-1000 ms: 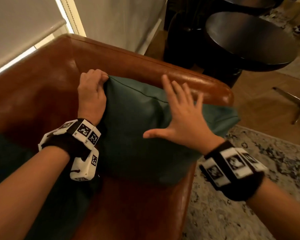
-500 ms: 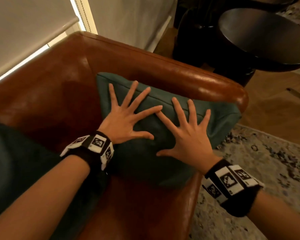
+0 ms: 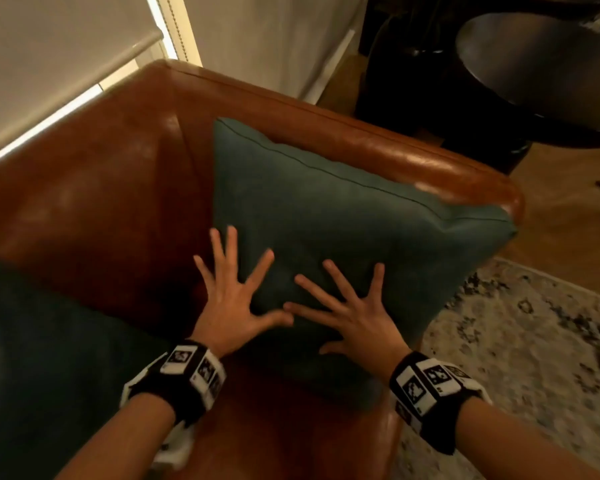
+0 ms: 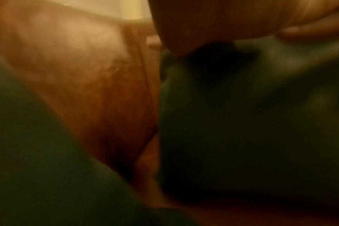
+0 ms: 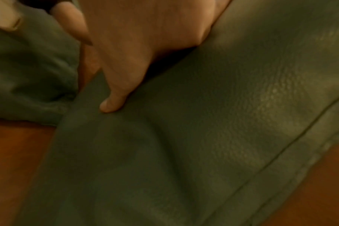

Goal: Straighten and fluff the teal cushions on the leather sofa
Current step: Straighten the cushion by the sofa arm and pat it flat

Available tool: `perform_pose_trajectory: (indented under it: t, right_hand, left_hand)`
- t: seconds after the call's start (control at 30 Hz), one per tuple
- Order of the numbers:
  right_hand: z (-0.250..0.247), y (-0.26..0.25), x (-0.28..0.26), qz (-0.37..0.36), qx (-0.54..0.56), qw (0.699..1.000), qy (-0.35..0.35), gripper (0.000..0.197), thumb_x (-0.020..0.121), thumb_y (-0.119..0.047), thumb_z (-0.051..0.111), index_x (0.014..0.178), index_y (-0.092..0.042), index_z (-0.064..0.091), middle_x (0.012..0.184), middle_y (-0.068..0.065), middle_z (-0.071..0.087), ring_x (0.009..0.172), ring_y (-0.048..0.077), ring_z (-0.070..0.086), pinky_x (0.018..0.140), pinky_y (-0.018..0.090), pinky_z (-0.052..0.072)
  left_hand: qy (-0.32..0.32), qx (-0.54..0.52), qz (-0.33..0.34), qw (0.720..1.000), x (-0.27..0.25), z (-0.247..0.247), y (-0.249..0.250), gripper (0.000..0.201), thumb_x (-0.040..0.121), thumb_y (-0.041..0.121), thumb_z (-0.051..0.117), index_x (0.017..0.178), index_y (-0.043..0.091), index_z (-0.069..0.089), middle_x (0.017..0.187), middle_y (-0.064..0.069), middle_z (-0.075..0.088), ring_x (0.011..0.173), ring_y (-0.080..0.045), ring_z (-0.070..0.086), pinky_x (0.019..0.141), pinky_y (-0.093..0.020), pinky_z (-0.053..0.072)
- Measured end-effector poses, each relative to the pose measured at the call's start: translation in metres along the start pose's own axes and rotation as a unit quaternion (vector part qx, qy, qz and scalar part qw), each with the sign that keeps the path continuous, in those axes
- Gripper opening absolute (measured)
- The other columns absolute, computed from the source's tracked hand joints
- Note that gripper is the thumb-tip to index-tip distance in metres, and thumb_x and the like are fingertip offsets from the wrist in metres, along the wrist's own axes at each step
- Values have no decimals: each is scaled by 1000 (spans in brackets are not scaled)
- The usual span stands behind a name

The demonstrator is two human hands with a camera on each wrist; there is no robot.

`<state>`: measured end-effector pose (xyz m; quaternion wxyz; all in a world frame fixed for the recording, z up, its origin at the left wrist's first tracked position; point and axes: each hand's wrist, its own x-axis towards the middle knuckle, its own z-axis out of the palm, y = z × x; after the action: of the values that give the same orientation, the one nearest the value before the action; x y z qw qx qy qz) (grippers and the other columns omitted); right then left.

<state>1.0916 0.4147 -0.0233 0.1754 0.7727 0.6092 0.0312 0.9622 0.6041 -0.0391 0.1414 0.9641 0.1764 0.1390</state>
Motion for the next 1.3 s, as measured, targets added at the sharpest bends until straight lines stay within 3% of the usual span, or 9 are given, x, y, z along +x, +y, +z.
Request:
perform_pose_trajectory:
  t: [0.1,0.47,0.57,0.7,0.9,1.0,1.07,1.2,1.3]
  right_hand:
    - [7,7,11,-8,-18,1000,12,118,53,-81,62,147,-45,1,157,-2,-24,143,35,-20,92,79,-21]
    - [7,21,0,-5,-2,1000,-16,120,54,-82,62,149,-40,3,158,-2,-20,145,29,-18,99,72,-23]
    - [-6,5,-13,-3,13,997,76,106,65,-77,60,150,-39,9,160,-1,-6,147,29,-10,102,72,-18]
    - [-30,20,-4,57,14,986,158,96,69,-79,51,149,-42,12,160,0,0,146,34,-7,100,76,-12]
    - [-19,40,14,92,40,992,76,105,63,-85,50,149,-42,10,160,1,-7,146,32,-10,99,76,-14]
    - [-25,37,14,89,35,991,91,103,65,-86,46,150,-41,9,160,1,-7,146,33,-10,99,77,-12]
    - [-36,36,9,88,37,989,116,100,70,-86,42,151,-35,12,160,2,4,147,33,-2,102,78,-5]
    - [-59,57,-4,211,82,953,201,70,90,-68,28,149,-32,23,157,7,23,145,34,14,109,55,10]
    - [-65,92,-14,321,156,910,212,57,98,-54,16,141,-28,42,136,6,52,131,31,39,106,58,12]
  left_hand:
    - [-104,96,50,989,1,22,-21,121,52,92,40,147,39,-12,151,-19,-32,137,-46,-23,84,-84,24]
    - [-170,132,-5,977,13,19,-5,150,32,86,65,147,34,-16,151,-21,-30,137,-53,-8,86,-85,19]
    - [-132,171,39,976,14,-4,-1,151,30,83,69,148,35,-14,153,-23,-24,138,-54,-5,91,-85,11]
    - [-120,206,159,958,49,-23,15,156,27,76,74,148,35,-15,154,-12,-27,138,-49,-20,91,-84,-1]
    - [-247,232,95,936,76,-14,33,148,46,77,69,117,40,-55,123,-2,-65,111,-44,-58,89,-84,-12]
    - [-220,197,133,946,68,-27,30,135,48,91,50,138,39,-34,144,0,-47,130,-45,-39,91,-85,-7]
    - [-158,151,141,965,65,-43,22,105,67,91,27,149,37,-10,157,3,-22,144,-37,-14,94,-83,6]
    - [25,27,35,999,96,-89,9,51,98,43,26,148,38,16,158,6,7,145,-17,3,106,-70,7]
    - [-14,-20,6,1000,137,-113,-12,50,101,16,35,146,36,26,158,9,14,146,-15,0,109,-68,6]
